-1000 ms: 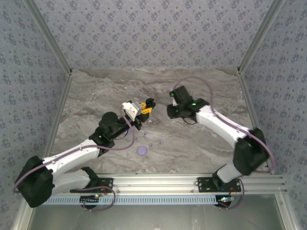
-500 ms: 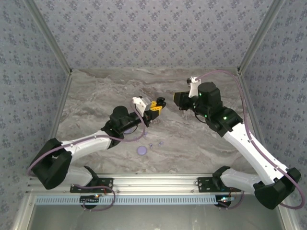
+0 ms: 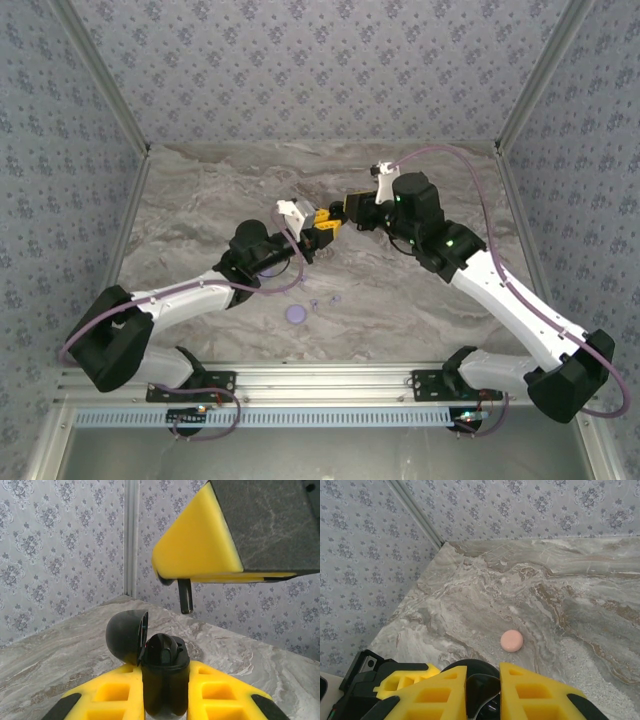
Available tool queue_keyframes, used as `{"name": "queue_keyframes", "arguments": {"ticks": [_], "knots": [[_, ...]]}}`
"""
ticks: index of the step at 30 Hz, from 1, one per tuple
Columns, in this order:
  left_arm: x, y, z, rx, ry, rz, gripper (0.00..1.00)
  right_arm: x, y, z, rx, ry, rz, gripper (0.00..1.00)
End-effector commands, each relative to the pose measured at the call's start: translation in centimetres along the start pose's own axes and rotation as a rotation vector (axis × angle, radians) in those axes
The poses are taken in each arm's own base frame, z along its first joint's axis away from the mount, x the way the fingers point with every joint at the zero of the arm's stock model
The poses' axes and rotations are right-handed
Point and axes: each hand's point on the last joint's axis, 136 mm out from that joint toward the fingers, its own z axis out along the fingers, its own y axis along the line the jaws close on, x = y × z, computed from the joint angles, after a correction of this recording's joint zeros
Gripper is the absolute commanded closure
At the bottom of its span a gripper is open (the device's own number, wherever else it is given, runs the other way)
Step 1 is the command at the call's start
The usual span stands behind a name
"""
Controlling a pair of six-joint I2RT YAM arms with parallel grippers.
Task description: Insert the wireless bluetooth earbuds into the charging case
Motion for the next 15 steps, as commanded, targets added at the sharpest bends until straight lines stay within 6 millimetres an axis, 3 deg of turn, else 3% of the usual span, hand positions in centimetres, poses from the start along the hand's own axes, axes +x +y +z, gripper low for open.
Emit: {"name": "queue_keyframes", "arguments": {"ticks": [1,15], "knots": [[-2.9,-0.7,0.4,0.026,-0.081,0.016,1.00,-0.1,0.1,-0.2,0.017,-0.003,0.000,0.79],[-3.0,-0.6,0.3,0.017,-0.075,0.023,1.00,1.0,-0.5,0.8,0.053,0.011,-0.016,0.79]]}}
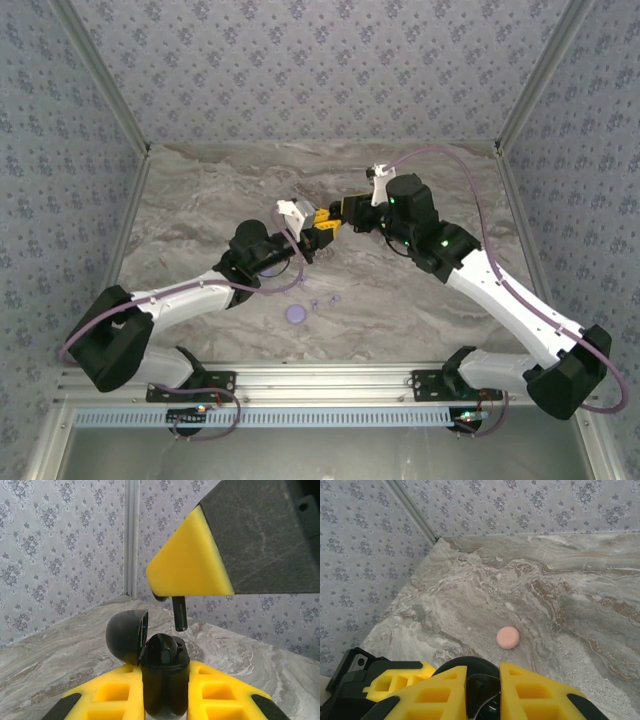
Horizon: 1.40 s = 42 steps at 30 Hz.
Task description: Insert the wireless bluetooth earbuds into the charging case
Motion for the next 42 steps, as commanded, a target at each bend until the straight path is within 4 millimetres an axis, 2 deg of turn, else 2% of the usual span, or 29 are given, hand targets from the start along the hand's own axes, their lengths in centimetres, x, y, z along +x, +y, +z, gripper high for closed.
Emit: {"name": "queue_keyframes", "arguments": {"ticks": [1,20,27,32,34,37,42], "knots": [[-3.0,-0.6,0.3,0.018,-0.077,0.022,1.00,0.3,-0.4,0.3,0.026,-0.002,-0.006,0.79],[-3.1,-0.6,0.2,0.013,-0.080,0.025,1.00,1.3,-0.1,1.3,0.015,0.032,-0.010,0.79],[-3.1,-0.5,0.1,0.009,-0.079,0.027,1.00,1.6,0.4,1.2,-0.010,0.052,-0.005,0.73],[-3.1,-0.5,0.0,0.009,-0.081,0.029,1.00,-0.4,1.3,-0.4,-0.057,0.018,-0.022,0.55],[-3.1,-0.6,0.0,0.011,-0.082,0.031,1.00,-2.5,1.7,-1.7,-0.085,-0.024,-0.021,0.47],[-3.3,-0.7,0.0,0.016,-0.089,0.030,1.00,-4.0,1.0,-3.3,-0.117,-0.048,-0.024,0.34],[-4.1,-1.4,0.0,0.055,-0.110,0.033,1.00,-4.2,-0.2,-4.7,-0.247,-0.013,0.006,0.00]]}}
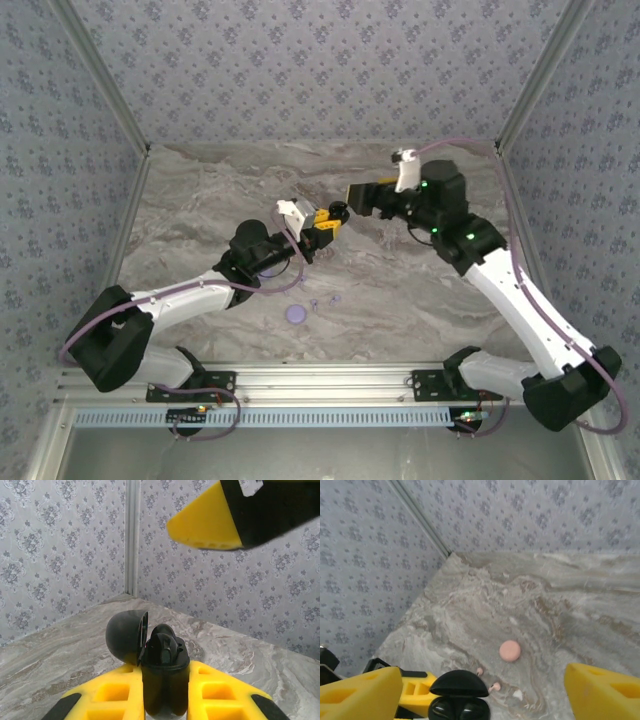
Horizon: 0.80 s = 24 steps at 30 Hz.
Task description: Insert the wireless bluetooth earbuds into the charging case
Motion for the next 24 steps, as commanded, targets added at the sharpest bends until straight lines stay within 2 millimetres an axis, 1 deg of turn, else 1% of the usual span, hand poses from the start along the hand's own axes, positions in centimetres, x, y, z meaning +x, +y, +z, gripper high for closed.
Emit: {"name": "queue_keyframes", "arguments": {"ticks": [1,5,7,9,14,16,17,18,21,24], "knots": [[-4.5,-1.6,-0.1,0.064,-0.120,0.036,1.00,0.4,1.9,-1.2,-0.198,0.070,0.008,0.00],[-5.0,-2.4,-0.1,0.107,-0.134,0.037,1.00,1.8,2.3,-0.7,-0.320,0.158,0.067,0.00],[-5.2,-2.6,-0.1,0.123,-0.138,0.039,1.00,2.0,2.8,-0.3,-0.365,0.180,0.086,0.00],[-5.3,-2.8,-0.1,0.133,-0.140,0.039,1.00,3.6,2.9,0.5,-0.401,0.225,0.114,0.00],[-5.2,-2.8,0.0,0.136,-0.135,0.038,1.00,4.5,4.7,1.1,-0.479,0.275,0.105,0.00],[-5.1,-2.8,0.0,0.135,-0.131,0.036,1.00,4.9,5.1,1.3,-0.494,0.291,0.103,0.00],[-5.2,-2.8,0.0,0.136,-0.131,0.037,1.00,5.0,5.3,1.3,-0.502,0.295,0.101,0.00],[-5.1,-2.8,0.0,0.134,-0.131,0.036,1.00,3.8,6.0,0.9,-0.521,0.271,0.080,0.00],[-4.9,-2.7,0.1,0.132,-0.125,0.034,1.00,3.5,6.7,0.5,-0.548,0.262,0.069,0.00],[-4.9,-2.6,0.1,0.128,-0.122,0.035,1.00,3.1,7.2,-0.1,-0.566,0.243,0.038,0.02]]}}
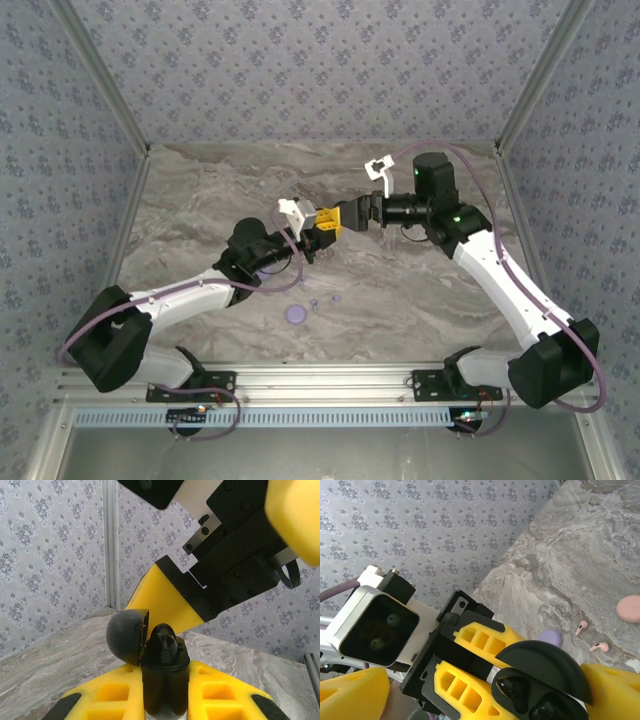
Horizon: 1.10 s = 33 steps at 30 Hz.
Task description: Insert the wireless bluetooth earbuds into the charging case
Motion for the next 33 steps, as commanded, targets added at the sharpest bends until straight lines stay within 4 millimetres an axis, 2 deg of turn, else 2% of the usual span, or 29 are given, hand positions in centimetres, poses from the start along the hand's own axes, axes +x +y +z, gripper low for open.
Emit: {"name": "queue_keyframes", "arguments": {"ticks": [1,10,13,15,22,24,26,27,30,31,33], "knots": [[-3.1,-1.0,0.2,0.038,-0.077,0.019,1.00,-1.3,3.0,-0.9,-0.069,-0.032,-0.090,0.02],[-2.8,-0.7,0.2,0.023,-0.067,0.018,1.00,-0.9,3.4,-1.8,-0.037,-0.050,-0.145,0.03],[-2.8,-0.6,0.1,0.016,-0.068,0.019,1.00,-0.7,3.1,-2.0,-0.016,-0.046,-0.148,0.03],[-2.8,-0.5,0.1,0.010,-0.064,0.018,1.00,0.3,2.1,-1.6,-0.007,-0.025,-0.125,0.03],[-2.7,-0.3,0.3,0.002,-0.058,0.018,1.00,0.5,1.3,-1.7,0.039,-0.022,-0.122,0.02],[-2.6,-0.3,0.3,0.001,-0.053,0.015,1.00,0.1,0.5,-2.2,0.106,-0.036,-0.124,0.01],[-2.4,0.0,0.4,-0.010,-0.046,0.006,1.00,0.1,-1.8,-3.1,0.253,-0.053,-0.114,0.00],[-2.2,0.2,0.5,-0.022,-0.039,-0.006,1.00,-1.0,-2.5,-4.3,0.354,-0.088,-0.135,0.00],[-1.4,1.4,0.8,-0.060,-0.007,-0.057,1.00,-0.9,-6.3,-7.4,0.615,-0.142,-0.149,0.00],[-1.0,1.9,1.0,-0.069,0.003,-0.082,1.00,-0.7,-7.4,-8.3,0.675,-0.165,-0.147,0.00],[-0.2,3.1,1.3,-0.082,0.024,-0.144,1.00,-0.4,-8.4,-9.8,0.711,-0.218,-0.138,0.00]]}}
